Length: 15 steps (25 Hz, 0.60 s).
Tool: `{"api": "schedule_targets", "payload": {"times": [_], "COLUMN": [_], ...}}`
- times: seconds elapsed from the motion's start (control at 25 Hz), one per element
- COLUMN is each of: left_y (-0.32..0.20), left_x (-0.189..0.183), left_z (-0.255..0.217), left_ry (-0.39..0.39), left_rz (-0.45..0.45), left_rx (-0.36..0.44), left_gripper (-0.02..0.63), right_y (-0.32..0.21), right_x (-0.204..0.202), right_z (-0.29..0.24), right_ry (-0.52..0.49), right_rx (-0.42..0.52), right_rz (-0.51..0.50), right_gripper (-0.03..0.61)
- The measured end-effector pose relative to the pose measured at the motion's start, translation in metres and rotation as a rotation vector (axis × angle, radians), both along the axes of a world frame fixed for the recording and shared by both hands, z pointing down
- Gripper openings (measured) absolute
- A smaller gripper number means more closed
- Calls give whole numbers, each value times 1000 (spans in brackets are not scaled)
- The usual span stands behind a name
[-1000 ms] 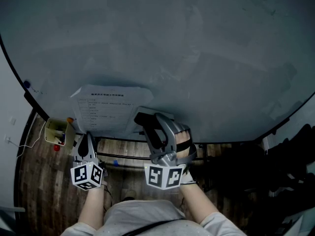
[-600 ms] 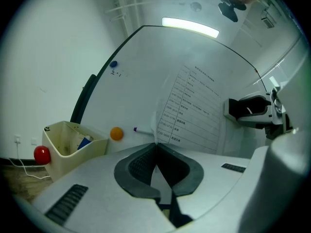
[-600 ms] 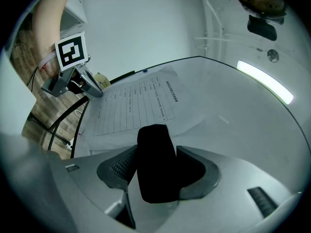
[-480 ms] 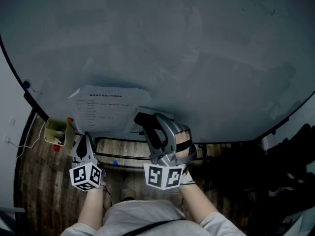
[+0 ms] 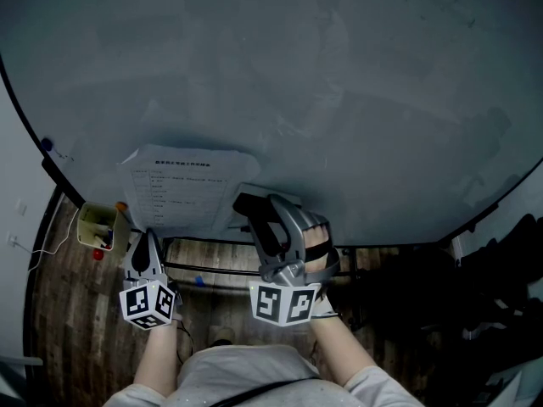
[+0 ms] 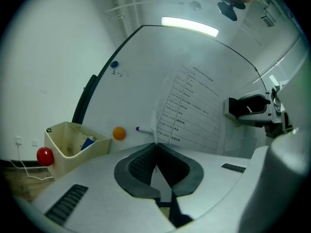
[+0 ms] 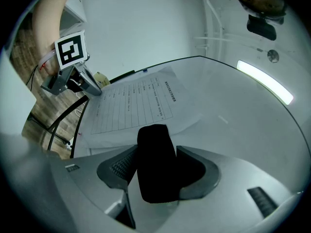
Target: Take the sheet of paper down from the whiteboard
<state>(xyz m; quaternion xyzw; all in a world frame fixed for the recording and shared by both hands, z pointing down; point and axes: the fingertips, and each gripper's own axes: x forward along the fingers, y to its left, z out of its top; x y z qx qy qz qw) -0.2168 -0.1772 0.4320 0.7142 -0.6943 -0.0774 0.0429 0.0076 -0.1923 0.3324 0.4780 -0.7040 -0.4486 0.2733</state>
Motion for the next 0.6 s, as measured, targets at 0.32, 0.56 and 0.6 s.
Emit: {"api": "schedule_targets", "payload": {"times": [0.32,0.56,0.6], "left_y": [4,7,9], "left_x": [-16,-17,-19], "left_z": [7,9,10], "left_ry": [41,52,54], "left_rz": [-46,-48,-52], "left_rx": [-23,-29,-31], "left_gripper": [15,15,15], "right_y": [0,0,0], "right_x": [0,-1,-1], "right_z": [0,0,0], "right_ry": [0,-1,-1], "right_rx": [-2,-4,-4], "right_rz": [3,8,8], "right_gripper": [252,252,252]}}
